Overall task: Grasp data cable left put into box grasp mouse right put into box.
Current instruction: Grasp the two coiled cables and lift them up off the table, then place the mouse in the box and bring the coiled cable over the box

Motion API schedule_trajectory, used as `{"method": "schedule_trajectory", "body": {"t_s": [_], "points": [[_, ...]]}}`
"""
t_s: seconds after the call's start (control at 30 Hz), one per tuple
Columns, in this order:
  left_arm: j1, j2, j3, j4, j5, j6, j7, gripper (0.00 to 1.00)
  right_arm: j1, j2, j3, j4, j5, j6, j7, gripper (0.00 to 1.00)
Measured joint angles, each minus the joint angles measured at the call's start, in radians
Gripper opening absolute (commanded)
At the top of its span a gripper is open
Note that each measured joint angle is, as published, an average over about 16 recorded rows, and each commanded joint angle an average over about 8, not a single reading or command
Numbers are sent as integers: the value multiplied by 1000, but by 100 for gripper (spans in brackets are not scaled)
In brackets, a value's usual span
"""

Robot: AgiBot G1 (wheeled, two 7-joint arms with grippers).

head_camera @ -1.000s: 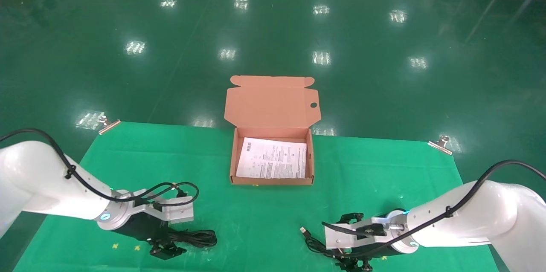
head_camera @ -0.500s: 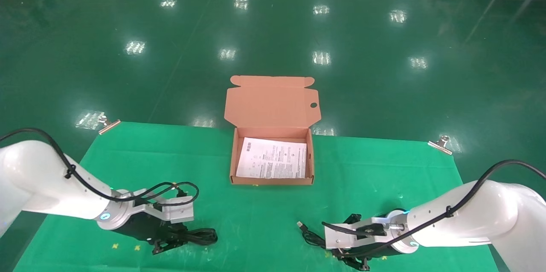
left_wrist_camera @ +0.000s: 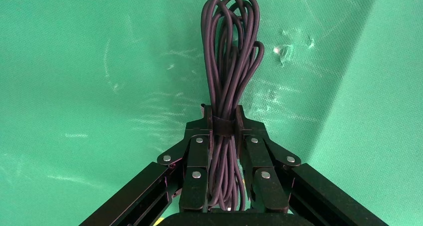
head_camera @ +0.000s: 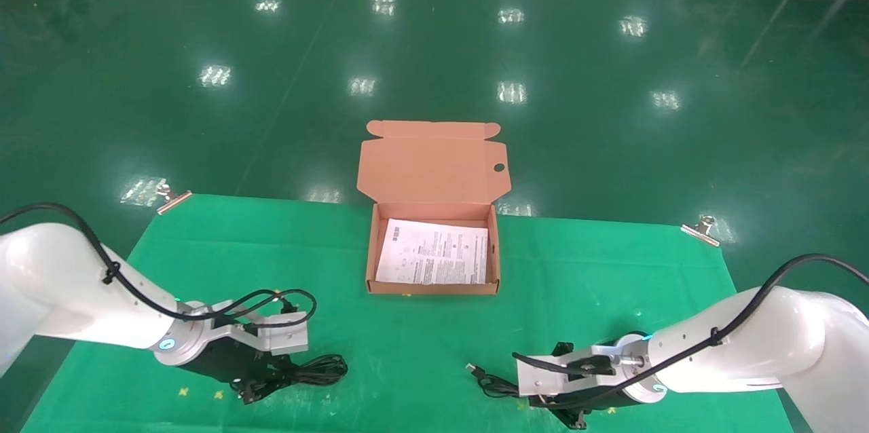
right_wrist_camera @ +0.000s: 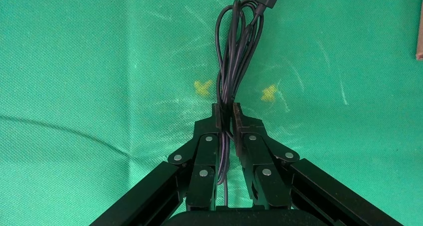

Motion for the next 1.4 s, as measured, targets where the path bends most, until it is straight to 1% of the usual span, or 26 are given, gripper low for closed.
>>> {"method": "schedule_trajectory", "body": {"t_s": [0.17, 0.37, 0.57, 0.7, 0.83, 1.07, 1.23, 1.4], "points": [[-10, -8, -2, -12, 0, 1, 5, 0, 12, 18, 12, 8, 10, -3, 9, 0], [-46, -39, -9, -71, 3, -3, 10, 0, 54, 77, 54, 40, 40, 1, 40, 0], [-101, -82, -22, -190, 26, -42, -9, 0, 136, 146, 124, 91, 80, 33, 83, 0], [-138, -101, -31, -282, 58, -96, -42, 0, 206, 161, 170, 120, 107, 72, 101, 0], [-170, -101, -37, -358, 103, -167, -81, 0, 279, 134, 204, 127, 130, 117, 101, 0], [-212, -74, -44, -425, 183, -284, -139, 0, 392, 23, 227, 75, 154, 183, 62, 0], [-232, -57, -46, -438, 223, -331, -165, 0, 447, -54, 225, 11, 157, 211, 29, 0], [-236, -56, -44, -441, 245, -340, -184, 0, 470, -95, 216, -34, 151, 217, 8, 0]]}}
